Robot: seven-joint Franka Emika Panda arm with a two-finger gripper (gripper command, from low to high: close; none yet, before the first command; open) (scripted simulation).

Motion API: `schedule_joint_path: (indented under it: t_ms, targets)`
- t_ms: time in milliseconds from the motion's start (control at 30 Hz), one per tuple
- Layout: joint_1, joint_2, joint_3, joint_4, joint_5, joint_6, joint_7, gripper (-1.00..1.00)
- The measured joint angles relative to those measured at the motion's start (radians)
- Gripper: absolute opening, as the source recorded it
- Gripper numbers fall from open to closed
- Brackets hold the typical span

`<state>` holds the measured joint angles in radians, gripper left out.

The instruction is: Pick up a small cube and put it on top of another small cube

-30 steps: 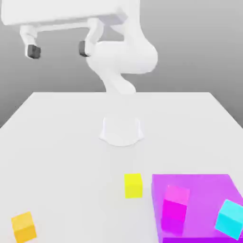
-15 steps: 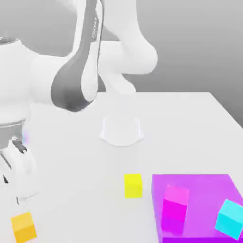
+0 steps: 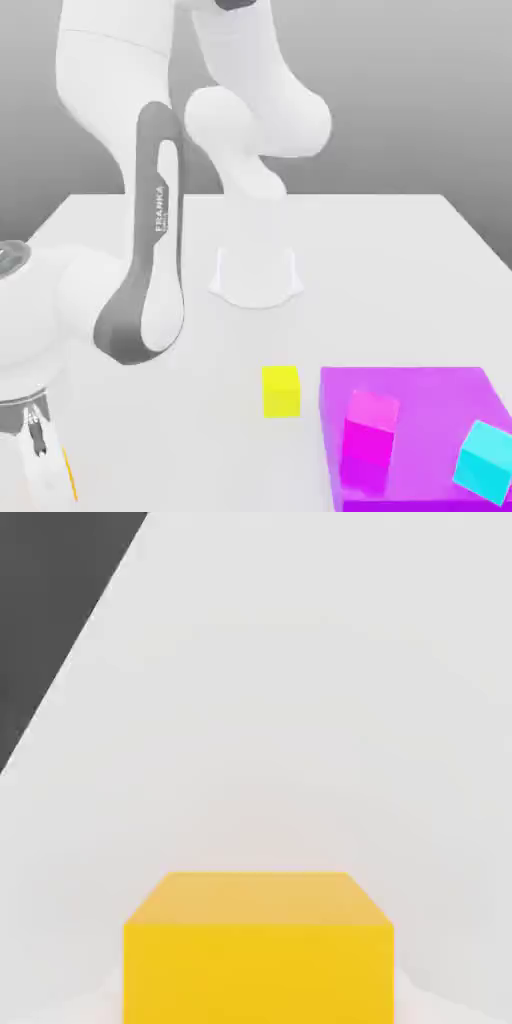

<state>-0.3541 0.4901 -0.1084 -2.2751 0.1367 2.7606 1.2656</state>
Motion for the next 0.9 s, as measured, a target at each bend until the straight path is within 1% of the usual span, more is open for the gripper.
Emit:
schedule_joint_path:
  t_ms: [100,133,333,667,733,767,800,900]
  targets:
    - [0.014,-0.098,-0.019,-0.022,-0.025,-0.075,0.018,-1.0]
    - [0.028,-0.123,-0.01,-0.023,-0.038,-0.099,0.007,-1.0]
    - [0.145,-0.191,0.149,0.013,-0.12,-0.202,-0.174,-1.0]
    - [0.346,-0.28,0.412,0.064,-0.204,-0.351,-0.509,-1.0]
    - [0.396,-0.243,0.454,0.081,-0.249,-0.338,-0.559,-1.0]
    - [0.423,-0.203,0.46,0.085,-0.283,-0.307,-0.566,-1.0]
    - [0.437,-0.181,0.462,0.087,-0.302,-0.288,-0.569,1.0]
    - [0.437,-0.181,0.462,0.087,-0.301,-0.288,-0.569,1.0]
